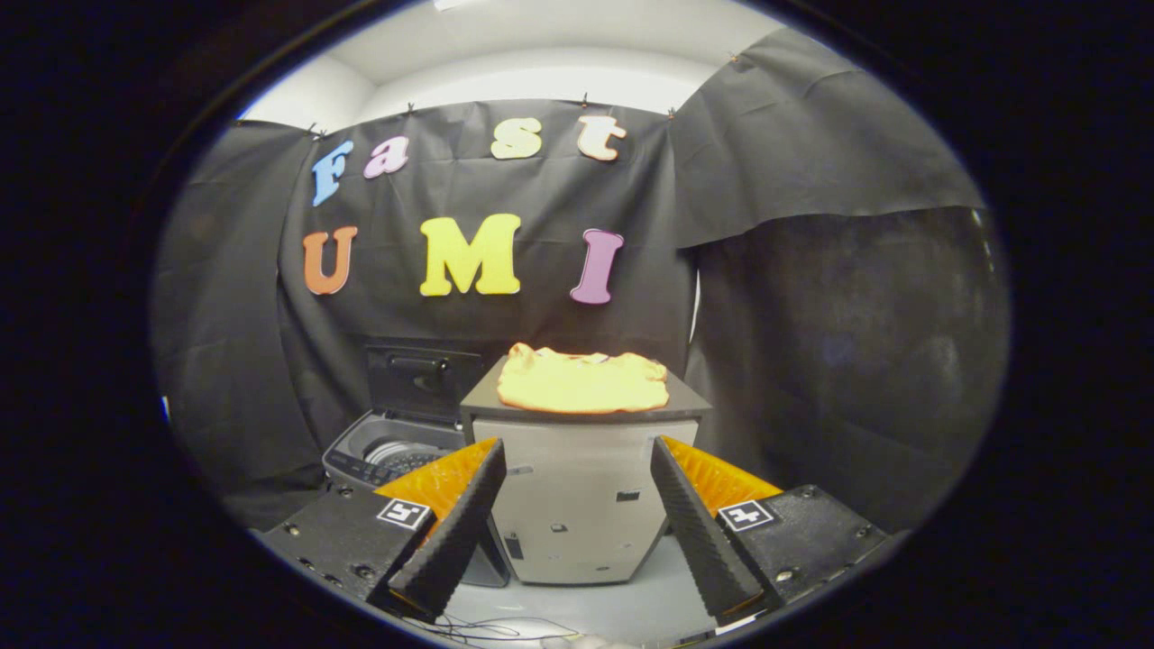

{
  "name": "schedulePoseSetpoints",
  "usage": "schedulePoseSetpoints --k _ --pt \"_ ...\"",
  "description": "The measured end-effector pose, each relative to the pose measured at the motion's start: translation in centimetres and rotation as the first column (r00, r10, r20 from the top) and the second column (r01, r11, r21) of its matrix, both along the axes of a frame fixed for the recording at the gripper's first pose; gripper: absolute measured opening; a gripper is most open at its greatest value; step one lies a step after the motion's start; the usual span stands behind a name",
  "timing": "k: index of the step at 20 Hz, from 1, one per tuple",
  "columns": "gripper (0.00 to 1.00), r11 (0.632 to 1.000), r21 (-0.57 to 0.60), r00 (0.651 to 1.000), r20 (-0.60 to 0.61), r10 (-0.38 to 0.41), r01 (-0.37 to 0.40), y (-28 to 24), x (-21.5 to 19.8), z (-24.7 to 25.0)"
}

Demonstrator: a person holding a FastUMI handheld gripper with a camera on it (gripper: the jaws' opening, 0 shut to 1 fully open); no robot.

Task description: Put the clothes into the washing machine and then close the washing machine lid.

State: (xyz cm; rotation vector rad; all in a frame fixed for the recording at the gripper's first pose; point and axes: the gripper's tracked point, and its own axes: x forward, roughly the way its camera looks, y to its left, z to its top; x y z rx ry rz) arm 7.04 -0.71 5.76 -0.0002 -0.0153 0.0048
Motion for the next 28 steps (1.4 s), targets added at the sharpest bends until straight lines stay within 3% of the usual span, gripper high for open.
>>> schedulePoseSetpoints --k 7,16,23,28 --pt "1.0 1.0 0.029 1.0 0.01 0.004 -0.004 -2.6 9.6 6.9" --pt "1.0 0.995 0.021 0.994 -0.024 0.103 -0.102 -1.8 23.5 12.6" --pt "1.0 0.99 0.034 0.983 -0.117 0.139 -0.136 -0.1 33.4 12.8" --pt "1.0 0.993 -0.01 0.96 -0.258 0.108 -0.115 0.2 39.4 10.6"
